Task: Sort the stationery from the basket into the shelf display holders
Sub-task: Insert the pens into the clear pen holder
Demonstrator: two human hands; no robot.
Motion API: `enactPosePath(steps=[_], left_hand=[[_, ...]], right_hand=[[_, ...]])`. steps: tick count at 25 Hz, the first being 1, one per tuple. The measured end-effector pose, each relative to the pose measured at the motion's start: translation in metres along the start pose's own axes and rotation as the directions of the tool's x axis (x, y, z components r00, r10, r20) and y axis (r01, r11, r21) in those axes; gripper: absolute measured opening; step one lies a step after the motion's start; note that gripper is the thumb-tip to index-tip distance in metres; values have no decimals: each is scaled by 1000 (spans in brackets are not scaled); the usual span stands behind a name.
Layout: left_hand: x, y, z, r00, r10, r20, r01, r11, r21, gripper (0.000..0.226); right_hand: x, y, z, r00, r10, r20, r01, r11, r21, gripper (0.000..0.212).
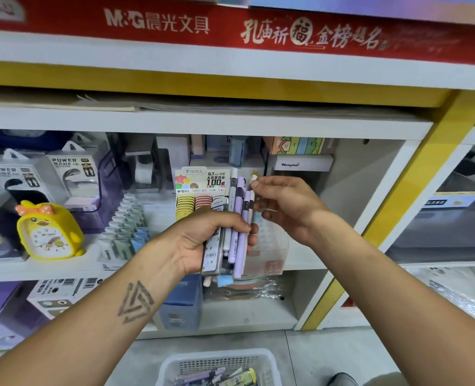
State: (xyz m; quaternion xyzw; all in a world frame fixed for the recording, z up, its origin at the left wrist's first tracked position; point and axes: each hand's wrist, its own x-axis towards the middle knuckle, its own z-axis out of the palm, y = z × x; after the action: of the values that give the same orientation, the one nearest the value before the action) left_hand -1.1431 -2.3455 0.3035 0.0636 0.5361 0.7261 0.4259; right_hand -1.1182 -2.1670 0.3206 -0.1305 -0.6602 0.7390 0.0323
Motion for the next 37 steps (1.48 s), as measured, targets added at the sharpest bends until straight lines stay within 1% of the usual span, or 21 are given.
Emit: enactPosePath(steps=[2,3,4,6,9,10,11,12,13,15,16,17,19,20,24,28,31,33,34,35,37], left_hand=[[0,-1,1,999,-29,24,29,1000,1,29],[0,-1,1,999,-40,37,40,999,-4,32],[0,-1,0,998,-49,47,50,999,-9,33],[0,0,-2,996,-70,57,71,997,-7,35],[-2,1,-6,995,-98,18,98,995,-15,36],[-3,2,-8,995,-98,-2,98,995,-20,37],[-3,3,-10,996,-90,-24,90,996,-24,36],[-3,5,-13,996,-75,-52,74,997,-30,34],[-4,7,-16,995,-58,-81,55,998,-42,32],[-5,10,-20,991,-33,-133,24,997,-68,27],[-5,12,-21,988,-25,-154,14,997,-73,27],[-6,12,-21,985,-21,-170,8,997,-74,27],[-6,11,-21,982,-27,-185,13,997,-74,28],[-5,10,-20,981,-36,-189,24,997,-68,27],[-3,8,-20,977,-47,-207,38,998,-44,26],[0,7,-21,975,-42,-218,33,998,-46,18],[-1,7,-20,975,-44,-218,37,999,-33,15],[-1,7,-19,976,-42,-214,37,999,-29,12],[-1,7,-18,976,-40,-212,34,999,-29,12],[-1,6,-17,978,-35,-208,30,999,-31,11],[0,5,-16,981,-29,-192,24,999,-28,12]], right_hand=[[2,-1,-2,1000,14,5,-14,997,79,13],[3,-1,-3,1000,3,-14,-2,995,97,9],[5,-2,-5,999,-18,-47,23,993,116,6],[8,-4,-10,985,-76,-156,99,985,141,8],[13,-9,-21,919,-202,-338,225,974,28,14],[14,-10,-25,894,-257,-367,262,964,-38,15],[14,-10,-28,873,-321,-368,294,947,-129,15],[14,-9,-31,858,-389,-335,318,915,-250,14],[13,-7,-31,847,-454,-276,329,857,-397,11],[11,0,-30,837,-532,-127,326,671,-666,6],[10,4,-29,837,-544,-64,325,587,-742,6],[10,8,-27,836,-549,-19,329,529,-782,6],[12,13,-26,829,-559,23,336,465,-819,6],[13,14,-26,827,-562,30,341,459,-820,8],[16,17,-22,835,-548,44,376,511,-773,24],[18,21,-20,838,-537,102,395,467,-791,19],[17,20,-18,847,-510,152,428,485,-763,18],[15,21,-16,853,-488,184,437,478,-762,11],[15,22,-14,854,-482,197,430,438,-790,9],[14,23,-13,850,-480,219,415,351,-839,12],[12,23,-9,852,-447,275,361,121,-925,24]])
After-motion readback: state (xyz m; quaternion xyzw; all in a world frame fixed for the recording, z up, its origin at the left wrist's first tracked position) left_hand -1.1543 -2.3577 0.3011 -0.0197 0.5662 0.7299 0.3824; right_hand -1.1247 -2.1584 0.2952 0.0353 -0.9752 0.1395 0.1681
